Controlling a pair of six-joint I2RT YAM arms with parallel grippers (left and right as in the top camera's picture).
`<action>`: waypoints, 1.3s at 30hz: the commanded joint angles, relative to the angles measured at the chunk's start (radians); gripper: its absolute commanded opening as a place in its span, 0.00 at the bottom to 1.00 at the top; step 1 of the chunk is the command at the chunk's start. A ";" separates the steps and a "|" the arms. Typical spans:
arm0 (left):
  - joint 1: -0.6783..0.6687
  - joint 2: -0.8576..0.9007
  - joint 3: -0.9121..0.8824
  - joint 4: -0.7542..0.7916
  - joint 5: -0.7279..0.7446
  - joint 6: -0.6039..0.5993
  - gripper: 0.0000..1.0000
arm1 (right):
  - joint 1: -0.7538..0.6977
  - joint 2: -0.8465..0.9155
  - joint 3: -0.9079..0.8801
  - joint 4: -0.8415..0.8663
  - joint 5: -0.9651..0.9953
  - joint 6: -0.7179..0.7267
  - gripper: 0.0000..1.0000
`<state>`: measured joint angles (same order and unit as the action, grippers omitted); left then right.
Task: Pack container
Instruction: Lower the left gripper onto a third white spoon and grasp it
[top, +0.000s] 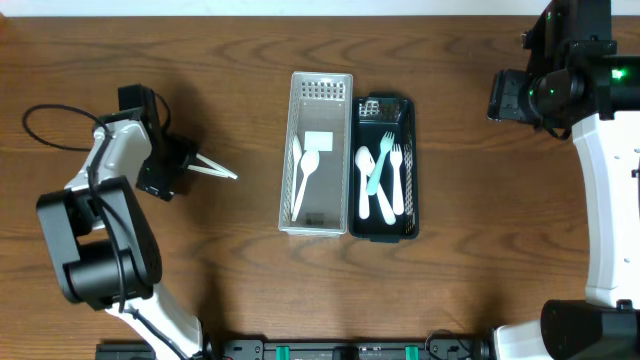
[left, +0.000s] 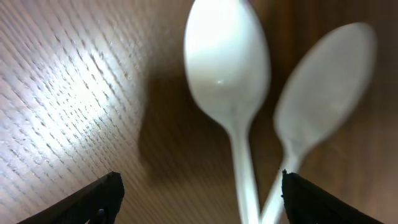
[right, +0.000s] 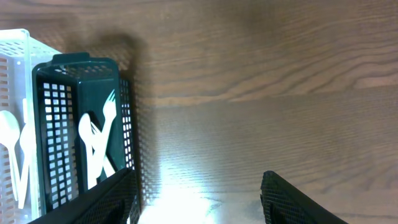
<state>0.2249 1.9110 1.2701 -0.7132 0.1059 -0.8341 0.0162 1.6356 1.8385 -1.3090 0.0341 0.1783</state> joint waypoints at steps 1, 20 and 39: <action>-0.002 -0.039 -0.002 0.009 -0.001 0.010 0.84 | -0.005 0.003 0.005 0.002 0.007 -0.012 0.67; -0.002 0.037 -0.002 0.016 -0.046 0.010 0.84 | -0.005 0.003 0.005 0.003 0.007 -0.012 0.67; -0.001 0.124 -0.003 -0.026 -0.094 0.032 0.84 | -0.005 0.003 0.005 -0.008 0.007 -0.012 0.67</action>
<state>0.2245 1.9862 1.2743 -0.7250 0.0383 -0.8154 0.0162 1.6356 1.8385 -1.3159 0.0341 0.1776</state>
